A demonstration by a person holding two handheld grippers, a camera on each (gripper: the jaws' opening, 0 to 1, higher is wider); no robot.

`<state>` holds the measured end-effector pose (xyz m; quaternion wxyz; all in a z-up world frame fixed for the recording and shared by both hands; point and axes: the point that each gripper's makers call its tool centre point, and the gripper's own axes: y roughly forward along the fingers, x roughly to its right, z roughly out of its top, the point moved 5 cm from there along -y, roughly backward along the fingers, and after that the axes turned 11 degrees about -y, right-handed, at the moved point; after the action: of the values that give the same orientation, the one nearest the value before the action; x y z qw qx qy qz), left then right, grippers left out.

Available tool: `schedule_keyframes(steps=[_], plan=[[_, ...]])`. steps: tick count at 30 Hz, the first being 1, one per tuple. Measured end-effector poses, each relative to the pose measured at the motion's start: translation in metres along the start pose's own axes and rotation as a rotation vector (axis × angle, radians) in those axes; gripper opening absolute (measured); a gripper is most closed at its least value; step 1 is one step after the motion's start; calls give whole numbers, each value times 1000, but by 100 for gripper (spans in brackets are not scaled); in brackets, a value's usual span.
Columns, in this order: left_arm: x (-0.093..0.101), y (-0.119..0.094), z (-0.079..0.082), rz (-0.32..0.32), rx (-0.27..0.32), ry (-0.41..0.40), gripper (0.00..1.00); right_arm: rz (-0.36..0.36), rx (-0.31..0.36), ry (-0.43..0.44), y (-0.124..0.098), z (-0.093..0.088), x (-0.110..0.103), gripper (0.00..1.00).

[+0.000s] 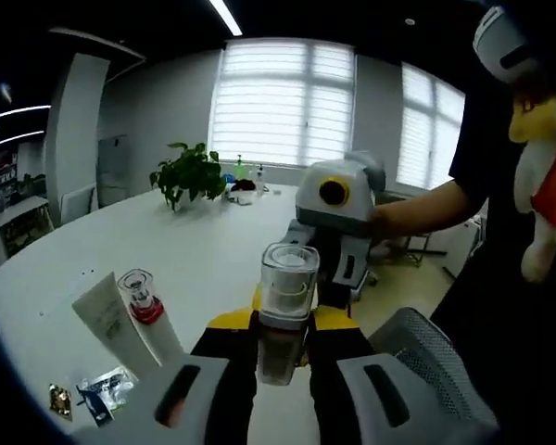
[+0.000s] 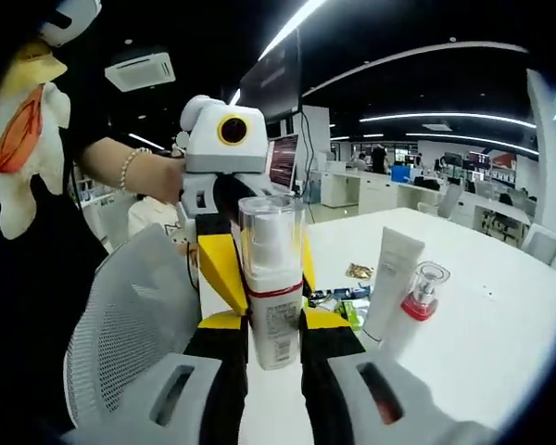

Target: Arrange the skincare products in the storage area until every visible bottle or jar stands upright without overlapping.

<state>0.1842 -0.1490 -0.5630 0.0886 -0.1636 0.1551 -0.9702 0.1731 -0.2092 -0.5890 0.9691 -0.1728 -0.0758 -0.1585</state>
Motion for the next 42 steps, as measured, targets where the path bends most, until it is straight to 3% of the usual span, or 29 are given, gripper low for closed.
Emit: schedule_keyframes(steps=[6, 26, 42], plan=[[-12, 7, -16, 12, -28, -18, 14, -21, -56, -7, 8, -24, 3, 21], [-48, 34, -61, 38, -105, -95, 15, -110, -131, 52, 31, -89, 15, 21], [-58, 43, -71, 50, -134, -110, 15, -101, -152, 59, 37, -105, 19, 22]])
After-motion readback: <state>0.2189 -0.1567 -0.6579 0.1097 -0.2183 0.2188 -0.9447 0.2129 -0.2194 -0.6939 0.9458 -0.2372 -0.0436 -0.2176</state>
